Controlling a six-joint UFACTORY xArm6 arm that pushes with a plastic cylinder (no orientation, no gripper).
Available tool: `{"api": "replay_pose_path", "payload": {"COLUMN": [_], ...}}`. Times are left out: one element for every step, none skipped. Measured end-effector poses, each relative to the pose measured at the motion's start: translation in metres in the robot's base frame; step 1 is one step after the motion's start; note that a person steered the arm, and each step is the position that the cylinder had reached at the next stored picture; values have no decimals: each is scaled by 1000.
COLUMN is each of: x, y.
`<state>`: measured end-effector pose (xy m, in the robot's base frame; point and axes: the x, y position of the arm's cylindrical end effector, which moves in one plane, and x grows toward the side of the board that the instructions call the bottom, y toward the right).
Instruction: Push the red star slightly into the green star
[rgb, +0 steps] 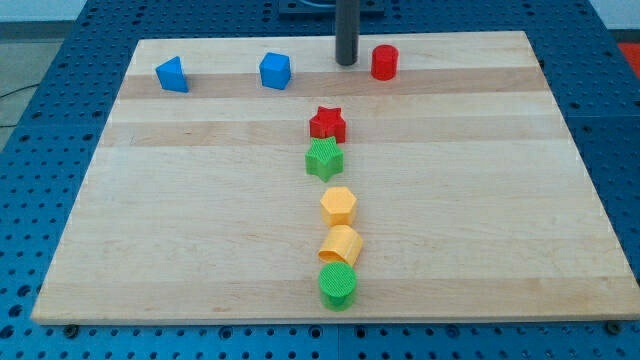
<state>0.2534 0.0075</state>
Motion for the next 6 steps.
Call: {"api": "replay_pose_path", "payload": {"x": [32, 26, 7, 24, 112, 144], "y": [-14, -56, -88, -51, 5, 60]}}
